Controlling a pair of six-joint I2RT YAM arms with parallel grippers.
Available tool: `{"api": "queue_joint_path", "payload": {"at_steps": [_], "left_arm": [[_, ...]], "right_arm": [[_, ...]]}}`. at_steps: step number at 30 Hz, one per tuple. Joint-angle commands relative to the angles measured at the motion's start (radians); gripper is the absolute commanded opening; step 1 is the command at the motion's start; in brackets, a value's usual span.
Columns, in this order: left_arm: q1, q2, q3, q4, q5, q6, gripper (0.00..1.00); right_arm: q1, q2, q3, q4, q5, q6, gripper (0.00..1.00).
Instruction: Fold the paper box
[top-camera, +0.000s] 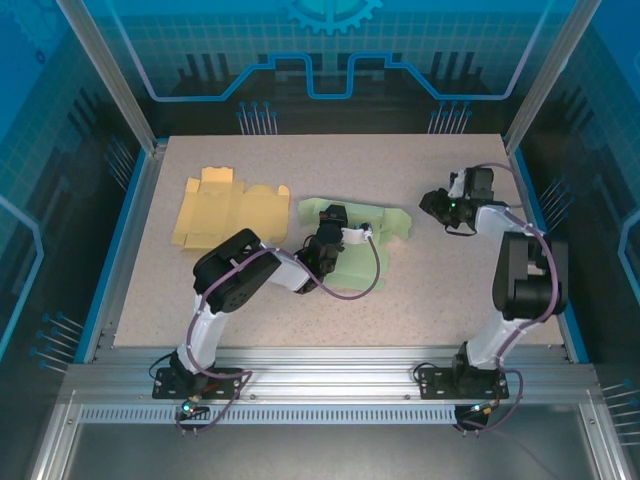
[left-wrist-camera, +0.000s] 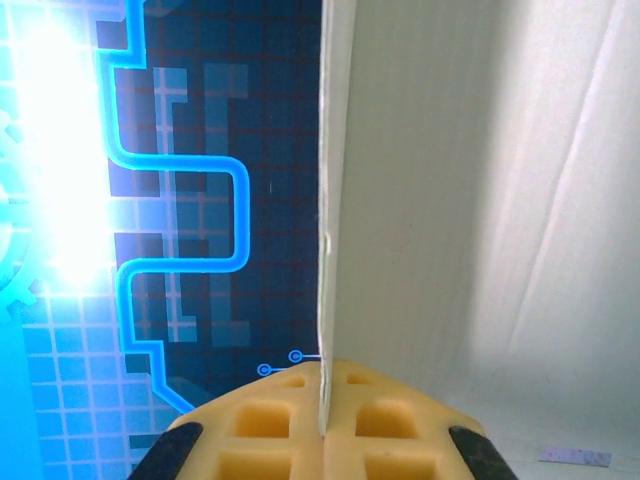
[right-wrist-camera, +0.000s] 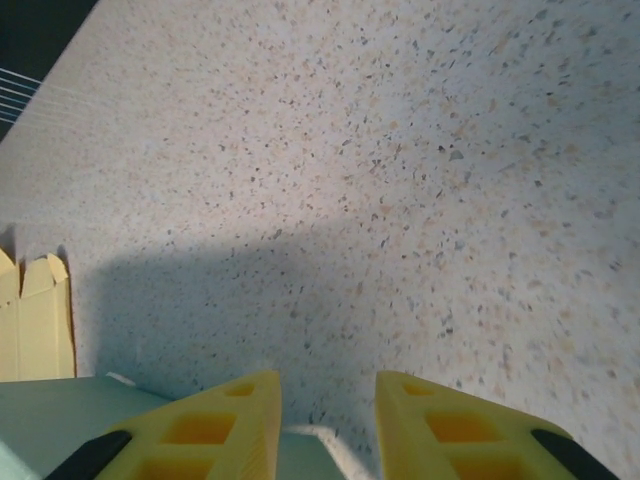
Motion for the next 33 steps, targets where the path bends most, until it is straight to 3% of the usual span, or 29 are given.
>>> {"api": "queue_joint_path", "payload": {"at_steps": [1, 10, 33], "left_arm": [[0.005, 0.023, -0.010, 0.045, 0.016, 0.009, 0.00], [0.012, 0.044, -0.002, 0.057, 0.012, 0.025, 0.00], [0.016, 0.071, -0.013, 0.100, 0.030, 0.040, 0.00]], "right_arm": [[0.014, 0.076, 0.075, -0.034, -0.070, -0.032, 0.32], [0.094, 0.052, -0.034, 0.063, -0.097, -0.017, 0.33], [0.222, -0.111, -0.260, 0.159, 0.014, -0.029, 0.42]]}}
